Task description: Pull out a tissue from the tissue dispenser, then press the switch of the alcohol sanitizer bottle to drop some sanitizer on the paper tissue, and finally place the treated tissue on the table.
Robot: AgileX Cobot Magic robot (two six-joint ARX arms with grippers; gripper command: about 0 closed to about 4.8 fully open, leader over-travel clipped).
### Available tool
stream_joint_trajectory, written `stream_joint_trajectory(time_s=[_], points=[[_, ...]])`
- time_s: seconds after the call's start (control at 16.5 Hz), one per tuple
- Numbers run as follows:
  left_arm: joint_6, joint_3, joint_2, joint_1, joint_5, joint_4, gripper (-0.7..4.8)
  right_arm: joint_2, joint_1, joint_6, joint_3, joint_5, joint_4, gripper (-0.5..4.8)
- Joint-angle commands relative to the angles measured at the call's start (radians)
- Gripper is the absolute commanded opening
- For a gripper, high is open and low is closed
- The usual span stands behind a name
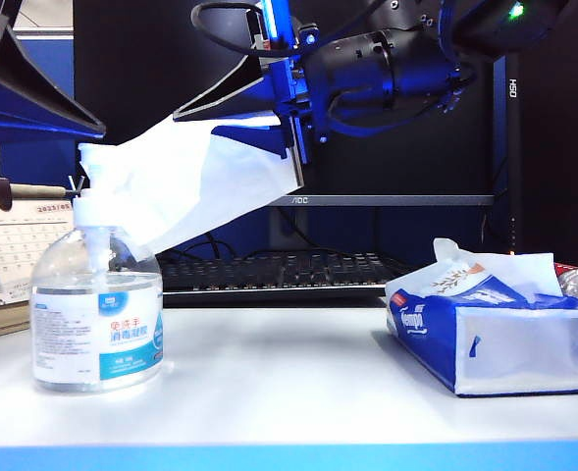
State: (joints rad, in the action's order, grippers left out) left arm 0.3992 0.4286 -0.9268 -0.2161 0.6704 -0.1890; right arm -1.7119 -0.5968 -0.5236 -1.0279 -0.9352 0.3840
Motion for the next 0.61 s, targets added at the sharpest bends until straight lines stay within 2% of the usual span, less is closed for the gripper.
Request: stream_joint_trajectory(time_s=[0.06,0.42,0.61], points=[[0.002,0.007,0.002,-0.001,0.028,-0.036,-0.06,0.003,-0.001,0.0,-0.005,0.001,0.017,-0.05],[0.019,0.034,0.0,-0.001,0.041,-0.022,-0.06,0.003,-0.001,0.0,-0.005,0.001,0.018,-0.05],[-0.004,0.034,-0.009,-0.001,0.026,-0.035,-0.06,0.003,-0.001,0.0,-0.005,0.001,0.018,-0.05]])
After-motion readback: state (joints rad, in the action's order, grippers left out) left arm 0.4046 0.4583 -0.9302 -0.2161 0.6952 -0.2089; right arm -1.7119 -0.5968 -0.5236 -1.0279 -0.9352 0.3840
